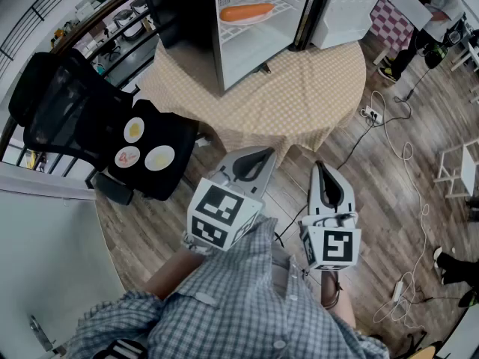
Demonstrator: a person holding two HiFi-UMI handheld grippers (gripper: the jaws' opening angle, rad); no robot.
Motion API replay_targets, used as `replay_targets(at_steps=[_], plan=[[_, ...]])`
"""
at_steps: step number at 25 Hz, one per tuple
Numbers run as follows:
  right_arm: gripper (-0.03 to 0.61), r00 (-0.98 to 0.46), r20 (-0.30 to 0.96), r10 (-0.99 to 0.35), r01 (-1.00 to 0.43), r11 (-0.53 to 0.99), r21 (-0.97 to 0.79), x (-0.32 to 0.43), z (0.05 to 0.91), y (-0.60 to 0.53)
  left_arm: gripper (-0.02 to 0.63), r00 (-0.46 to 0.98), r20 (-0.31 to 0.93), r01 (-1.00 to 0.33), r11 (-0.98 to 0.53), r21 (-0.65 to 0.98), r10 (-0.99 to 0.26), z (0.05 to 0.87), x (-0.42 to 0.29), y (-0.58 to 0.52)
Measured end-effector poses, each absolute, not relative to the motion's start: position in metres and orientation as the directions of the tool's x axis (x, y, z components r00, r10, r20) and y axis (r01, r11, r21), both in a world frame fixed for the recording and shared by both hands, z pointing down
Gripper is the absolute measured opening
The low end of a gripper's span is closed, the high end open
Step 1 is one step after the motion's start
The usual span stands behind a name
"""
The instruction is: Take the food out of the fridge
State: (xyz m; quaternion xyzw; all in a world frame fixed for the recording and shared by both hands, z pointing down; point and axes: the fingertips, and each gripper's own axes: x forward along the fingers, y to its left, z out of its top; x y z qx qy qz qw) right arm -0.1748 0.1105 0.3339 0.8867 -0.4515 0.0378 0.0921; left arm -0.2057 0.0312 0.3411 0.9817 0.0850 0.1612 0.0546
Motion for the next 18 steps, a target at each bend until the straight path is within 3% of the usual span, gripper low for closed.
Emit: replay_targets(at_steps=[18], plan=[[0.009,0.600,0.146,-0.786,-0.800,-0.593,0.096,-0.157,0.341,0.135,0.005,0.929,0.320,0.153,-0.979,0.132,0.188,0.346,-0.187,0.052]])
